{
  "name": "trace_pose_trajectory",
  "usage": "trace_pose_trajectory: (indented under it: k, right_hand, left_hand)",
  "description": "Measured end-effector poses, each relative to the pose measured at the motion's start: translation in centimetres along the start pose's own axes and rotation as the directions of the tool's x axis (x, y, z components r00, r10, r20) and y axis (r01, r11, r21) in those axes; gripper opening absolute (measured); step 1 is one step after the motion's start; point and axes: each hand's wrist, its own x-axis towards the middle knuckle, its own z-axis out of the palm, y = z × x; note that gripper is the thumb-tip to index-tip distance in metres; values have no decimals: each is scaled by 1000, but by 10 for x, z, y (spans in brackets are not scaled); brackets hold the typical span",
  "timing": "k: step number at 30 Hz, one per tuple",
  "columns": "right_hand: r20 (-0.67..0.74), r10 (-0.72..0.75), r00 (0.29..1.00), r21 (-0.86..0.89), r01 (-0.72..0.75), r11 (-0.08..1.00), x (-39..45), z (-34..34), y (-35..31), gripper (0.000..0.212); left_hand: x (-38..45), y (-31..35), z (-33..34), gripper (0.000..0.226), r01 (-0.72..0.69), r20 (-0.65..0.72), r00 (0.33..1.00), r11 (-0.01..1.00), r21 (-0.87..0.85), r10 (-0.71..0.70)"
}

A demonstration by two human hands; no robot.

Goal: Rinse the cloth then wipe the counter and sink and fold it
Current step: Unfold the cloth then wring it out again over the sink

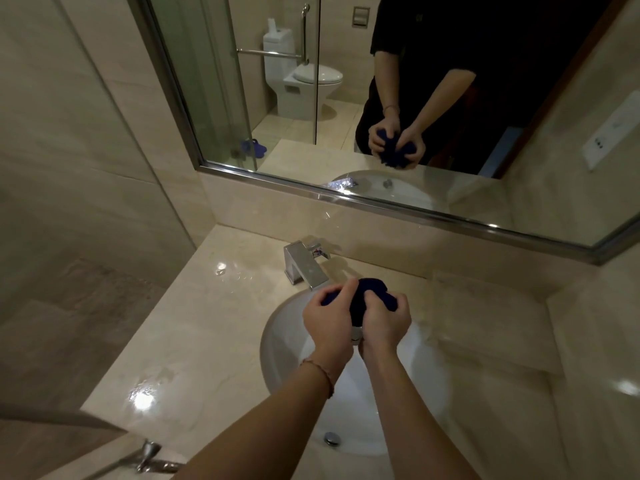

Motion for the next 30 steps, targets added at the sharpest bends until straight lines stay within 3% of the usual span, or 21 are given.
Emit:
trace_pose_trajectory:
  k: [3,5,8,11,14,16,18,19,21,24,27,30]
  right_hand:
    - [35,-45,998,25,44,999,-6,-2,0,42]
    - [170,109,979,172,-139,975,-3,-7,-3,54]
    - [420,349,838,306,-493,815,3,-21,-13,54]
    - [463,409,787,240,-555,796,13,-25,-18,56]
    - [286,344,894,99,-384,918,16,-17,-14,36]
    - [116,210,971,52,-217,975,14,-12,-9,14]
    - [52,46,998,-45,-44,998,6,-10,-9,11]
    - [66,-64,996,-152,74,986,1,-10,-9,14]
    - [209,-272,939,-350,332,876,-6,-12,-6,18]
    - [418,-428,801,-431,590,683,-3,-15,2,23]
    - [559,-499,663,-403,742,535,6,-18,11,35]
    - [620,-503,603,-373,790,487,15,-21,22,31]
  left_hand:
    - [4,10,1,14,32,9,999,998,55,-32]
    - [5,15,-2,12,-13,54,998,994,113,7]
    - [6,17,-10,9,-116,171,982,967,226,78]
    - [7,10,-14,11,-193,279,955,923,333,99]
    - [2,7,-10,16,-250,245,956,893,374,165]
    - [4,4,-8,19,-179,164,979,905,386,124]
    - [6,1,-6,13,80,58,993,943,323,-104]
    - [6,0,-7,11,256,28,962,928,271,-273]
    - [7,-5,-11,28,542,107,828,834,101,-551]
    - [7,-6,-16,27,669,236,709,740,74,-665]
    - [5,-9,-22,29,658,296,681,737,153,-670]
    - [5,-15,-28,30,629,298,695,754,190,-655]
